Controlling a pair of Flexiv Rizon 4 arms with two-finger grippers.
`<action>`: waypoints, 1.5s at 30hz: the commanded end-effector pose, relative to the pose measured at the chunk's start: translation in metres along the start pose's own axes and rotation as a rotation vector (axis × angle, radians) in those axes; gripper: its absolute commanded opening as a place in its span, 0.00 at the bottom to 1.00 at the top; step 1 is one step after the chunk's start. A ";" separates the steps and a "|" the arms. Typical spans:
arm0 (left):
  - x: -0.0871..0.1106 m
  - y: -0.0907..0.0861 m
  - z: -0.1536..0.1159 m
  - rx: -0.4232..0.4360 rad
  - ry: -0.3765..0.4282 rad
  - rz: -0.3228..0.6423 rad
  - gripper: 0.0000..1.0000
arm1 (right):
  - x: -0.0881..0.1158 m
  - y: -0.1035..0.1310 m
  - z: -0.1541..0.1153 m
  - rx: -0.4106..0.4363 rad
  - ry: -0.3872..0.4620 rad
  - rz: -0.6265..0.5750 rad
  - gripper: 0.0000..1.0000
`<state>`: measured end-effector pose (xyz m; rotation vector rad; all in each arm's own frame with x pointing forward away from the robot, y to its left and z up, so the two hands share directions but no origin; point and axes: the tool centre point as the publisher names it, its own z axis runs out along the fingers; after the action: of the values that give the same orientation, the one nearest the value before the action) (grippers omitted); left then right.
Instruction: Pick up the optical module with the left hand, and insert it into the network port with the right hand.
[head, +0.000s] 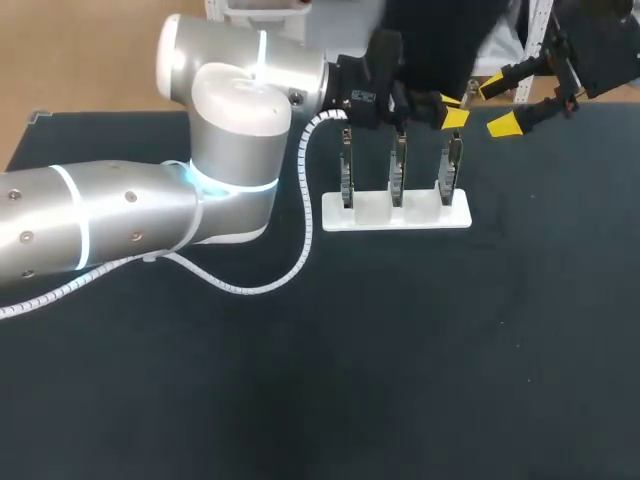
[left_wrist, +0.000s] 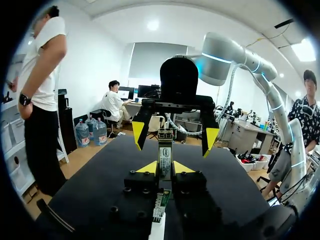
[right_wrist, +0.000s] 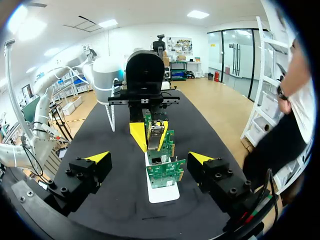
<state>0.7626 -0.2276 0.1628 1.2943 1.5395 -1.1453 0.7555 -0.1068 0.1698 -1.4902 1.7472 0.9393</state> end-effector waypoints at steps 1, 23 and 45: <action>0.000 -0.002 -0.002 0.000 0.005 0.000 0.00 | 0.000 0.001 0.000 0.003 0.000 -0.001 1.00; 0.001 -0.001 0.003 0.022 -0.021 -0.018 0.00 | 0.000 0.001 0.000 0.003 0.000 -0.001 1.00; 0.001 -0.001 0.009 0.045 -0.018 -0.023 0.00 | 0.000 0.001 0.000 0.003 0.000 -0.001 1.00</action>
<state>0.7585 -0.2341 0.1605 1.2897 1.5287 -1.2049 0.7555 -0.1068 0.1698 -1.4902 1.7472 0.9393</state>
